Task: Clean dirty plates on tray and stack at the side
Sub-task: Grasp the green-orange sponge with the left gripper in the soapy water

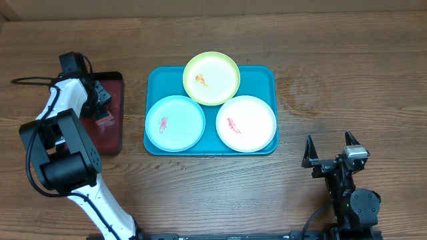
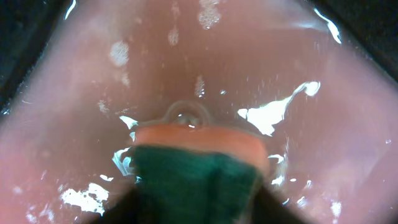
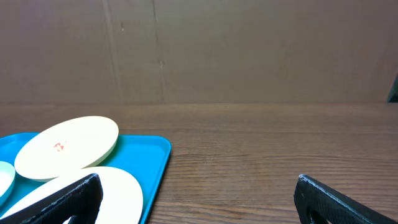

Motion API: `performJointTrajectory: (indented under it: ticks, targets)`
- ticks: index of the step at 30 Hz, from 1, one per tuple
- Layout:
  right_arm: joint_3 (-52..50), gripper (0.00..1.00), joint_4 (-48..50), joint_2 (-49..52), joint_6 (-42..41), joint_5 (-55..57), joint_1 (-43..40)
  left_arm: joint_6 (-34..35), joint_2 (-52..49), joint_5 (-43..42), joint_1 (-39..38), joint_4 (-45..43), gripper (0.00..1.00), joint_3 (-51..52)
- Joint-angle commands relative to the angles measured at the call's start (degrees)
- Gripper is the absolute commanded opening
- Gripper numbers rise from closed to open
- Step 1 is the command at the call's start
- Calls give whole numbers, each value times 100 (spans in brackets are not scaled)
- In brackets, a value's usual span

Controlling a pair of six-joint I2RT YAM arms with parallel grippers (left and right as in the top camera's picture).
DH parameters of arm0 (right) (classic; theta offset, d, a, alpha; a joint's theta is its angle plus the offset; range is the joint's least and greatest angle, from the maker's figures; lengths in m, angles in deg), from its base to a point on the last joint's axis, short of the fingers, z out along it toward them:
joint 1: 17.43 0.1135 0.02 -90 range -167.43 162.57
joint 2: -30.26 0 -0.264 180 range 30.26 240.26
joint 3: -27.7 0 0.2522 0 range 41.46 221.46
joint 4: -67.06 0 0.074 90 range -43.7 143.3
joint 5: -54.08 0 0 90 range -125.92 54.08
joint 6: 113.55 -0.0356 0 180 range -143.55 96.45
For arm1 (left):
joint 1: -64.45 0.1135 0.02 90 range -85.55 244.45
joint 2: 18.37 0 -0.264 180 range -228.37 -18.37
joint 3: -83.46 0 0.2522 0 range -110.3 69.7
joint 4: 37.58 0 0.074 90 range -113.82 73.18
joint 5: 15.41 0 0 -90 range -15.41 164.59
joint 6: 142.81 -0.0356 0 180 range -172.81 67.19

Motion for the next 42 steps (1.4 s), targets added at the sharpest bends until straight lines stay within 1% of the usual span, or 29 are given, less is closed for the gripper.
performJointTrajectory:
  ticks: [1,3,4,5,6,7,13,14,15,16,17,18,19,20,21,24,25,26,27,28,30,33,37,38,40,42]
  targets:
    - [-59,100,37,-50,4,-7,37,-11,-144,251,37,-15,4,87]
    - [-59,100,37,-50,4,-4,37,-11,-144,249,37,-4,6,87]
    - [-59,100,37,-52,4,-7,37,-9,-144,245,35,22,19,90]
    - [-59,100,37,-52,4,-4,37,-9,-144,240,35,59,47,87]
    - [-59,100,37,-50,4,-7,37,-9,-144,210,35,129,79,87]
    - [-59,100,37,-50,4,-7,37,-7,-144,177,35,214,100,87]
    - [-59,100,37,-50,4,-4,37,-7,-144,-20,24,664,99,87]
    - [-59,100,37,-52,4,-4,37,-4,-144,-116,24,765,88,87]
    - [-59,100,37,-50,4,-4,37,-4,-144,-219,24,848,73,87]
    - [-59,100,37,-50,4,-7,37,-7,-144,-328,24,929,64,87]
    - [-59,100,37,-50,4,-4,37,-4,-144,-479,24,1029,49,87]
    - [-59,100,37,-50,4,-7,37,-4,-144,-590,24,1088,37,87]
    - [-59,100,37,-50,4,-4,37,-7,-144,-693,24,1137,27,87]
    - [-59,100,37,-50,4,-7,37,-4,-144,-774,24,1200,14,87]
    - [-59,100,37,-50,4,-4,37,-4,-144,-831,24,1237,4,87]
    - [-59,100,37,-52,4,-4,37,-7,-144,-841,26,1239,4,87]
    - [-59,100,37,-50,4,-4,37,-9,-144,-815,26,1198,12,87]
    - [-59,100,37,-50,4,-4,37,-7,-144,-798,26,1119,35,87]
    - [-59,100,37,-50,4,-4,37,-7,-144,-798,26,1014,82,87]
    - [-59,100,37,-50,4,-7,37,-9,-144,-789,31,863,100,87]
    - [-59,100,37,-52,4,-4,37,-9,-144,-640,31,597,100,87]
    - [-59,100,37,-50,4,-4,37,-9,-144,-201,31,236,100,87]
    - [-59,100,37,-50,4,-4,37,-68,-149,219,31,-39,100,90]
    - [-59,100,37,-50,4,-4,37,-136,-149,256,31,-85,97,90]
    - [-59,100,37,-50,4,-4,37,-273,-149,251,31,-138,66,90]
    - [-59,100,37,-50,4,-7,37,-365,-151,249,31,-131,22,90]
